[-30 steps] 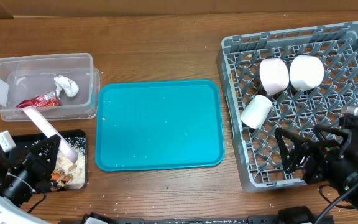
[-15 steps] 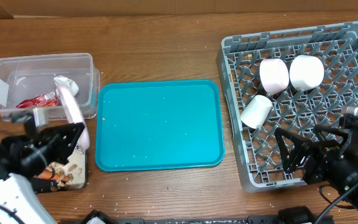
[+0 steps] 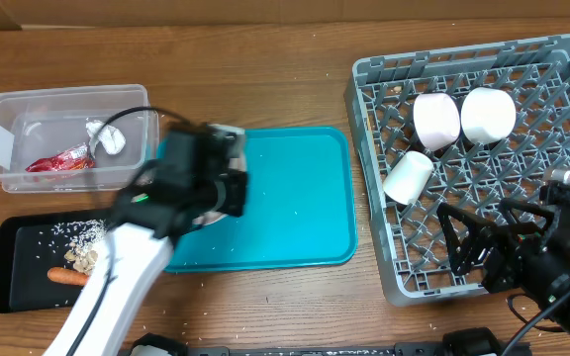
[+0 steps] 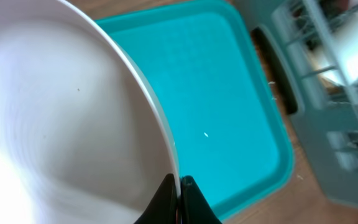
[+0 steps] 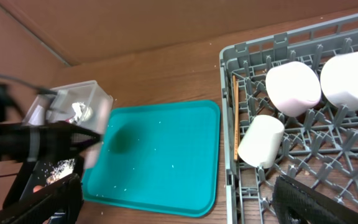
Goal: Sort waste into correct bins and load items into the dishwasher
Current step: 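Carry the white plate to the rack and stand it upright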
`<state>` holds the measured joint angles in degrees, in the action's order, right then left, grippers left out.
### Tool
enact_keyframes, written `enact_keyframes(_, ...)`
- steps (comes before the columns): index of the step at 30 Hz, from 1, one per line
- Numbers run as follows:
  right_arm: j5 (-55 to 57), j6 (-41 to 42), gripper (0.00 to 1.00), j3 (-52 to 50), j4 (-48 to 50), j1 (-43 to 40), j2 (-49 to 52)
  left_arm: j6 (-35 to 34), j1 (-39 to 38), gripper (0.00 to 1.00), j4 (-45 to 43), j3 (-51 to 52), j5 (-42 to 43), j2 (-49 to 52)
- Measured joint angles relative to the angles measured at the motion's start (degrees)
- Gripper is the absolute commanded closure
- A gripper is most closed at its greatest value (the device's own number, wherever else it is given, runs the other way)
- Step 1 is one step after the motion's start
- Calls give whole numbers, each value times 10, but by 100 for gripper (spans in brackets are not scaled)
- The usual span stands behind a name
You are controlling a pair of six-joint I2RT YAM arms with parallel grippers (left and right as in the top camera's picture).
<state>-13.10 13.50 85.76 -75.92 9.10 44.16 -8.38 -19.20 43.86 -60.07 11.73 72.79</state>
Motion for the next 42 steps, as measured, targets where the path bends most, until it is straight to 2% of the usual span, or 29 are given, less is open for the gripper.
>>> enact_keyframes(4, 0, 0, 0, 0, 0, 0, 0, -42, -70, 96, -38, 0, -43, 69)
enact_keyframes(8, 0, 0, 0, 0, 0, 0, 0, -63, -108, 96, -107, -1, -21, 89)
enact_keyframes(10, 0, 0, 0, 0, 0, 0, 0, -79, -118, 96, -186, -5, 22, 89)
enact_keyframes(12, 0, 0, 0, 0, 0, 0, 0, -112, -120, 96, -309, -12, 77, 89)
enact_keyframes(15, 0, 0, 0, 0, 0, 0, 0, -178, -120, 96, -495, -23, 143, 89)
enact_keyframes(18, 0, 0, 0, 0, 0, 0, 0, -254, -120, 96, -641, -32, 179, 90)
enact_keyframes(22, 0, 0, 0, 0, 0, 0, 0, -349, -131, 96, -766, -40, 179, 120)
enact_keyframes(24, 0, 0, 0, 0, 0, 0, 0, -387, -142, 96, -794, -41, 168, 147)
enact_keyframes(29, 0, 0, 0, 0, 0, 0, 0, -491, -178, 96, -926, -40, 141, 270)
enact_keyframes(32, 0, 0, 0, 0, 0, 0, 0, -536, -186, 96, -967, -39, 139, 323)
enact_keyframes(35, 0, 0, 0, 0, 0, 0, 0, -565, -186, 96, -965, -39, 139, 358)
enact_keyframes(42, 0, 0, 0, 0, 0, 0, 0, -554, -174, 96, -916, -39, 142, 365)
